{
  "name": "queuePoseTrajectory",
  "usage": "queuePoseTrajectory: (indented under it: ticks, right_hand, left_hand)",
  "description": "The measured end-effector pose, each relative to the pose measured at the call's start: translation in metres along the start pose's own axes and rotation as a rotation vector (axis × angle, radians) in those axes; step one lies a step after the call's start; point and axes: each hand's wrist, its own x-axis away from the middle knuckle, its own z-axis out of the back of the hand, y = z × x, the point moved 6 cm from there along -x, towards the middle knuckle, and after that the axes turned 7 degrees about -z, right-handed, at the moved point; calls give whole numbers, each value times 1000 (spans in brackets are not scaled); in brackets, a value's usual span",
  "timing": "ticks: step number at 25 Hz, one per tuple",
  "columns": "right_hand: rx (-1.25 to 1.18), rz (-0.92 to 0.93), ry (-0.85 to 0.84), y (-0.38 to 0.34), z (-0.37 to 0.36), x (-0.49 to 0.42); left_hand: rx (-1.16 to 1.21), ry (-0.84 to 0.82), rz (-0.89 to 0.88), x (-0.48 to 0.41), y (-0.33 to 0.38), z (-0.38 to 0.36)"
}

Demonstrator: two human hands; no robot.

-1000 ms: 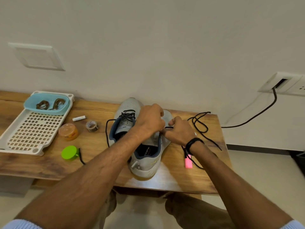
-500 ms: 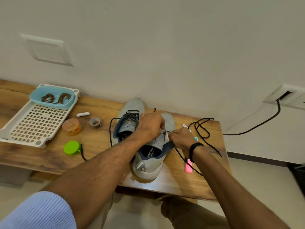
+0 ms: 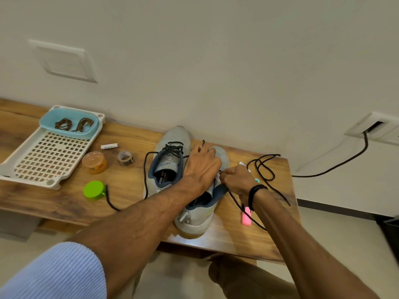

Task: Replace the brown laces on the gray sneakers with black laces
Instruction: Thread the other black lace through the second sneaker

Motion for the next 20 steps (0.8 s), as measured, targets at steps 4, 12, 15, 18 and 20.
queuePoseTrajectory:
  ticks: [4, 12, 15, 18, 20]
  right_hand:
    - [61, 20, 16, -2, -1, 2]
    - [229, -24, 182, -2, 2, 8]
    - [201, -37, 203, -2, 6, 11]
    - [192, -60, 215, -1, 3, 9]
    - [190, -71, 256, 0, 5, 7]
  left_hand:
    - [41, -38, 19, 1, 1, -6]
    - [197, -156, -65, -5, -7, -15]
    - [197, -147, -60, -3, -9, -15]
    - [104, -144, -60, 1, -8, -13]
    - [80, -148, -68, 4, -4, -14]
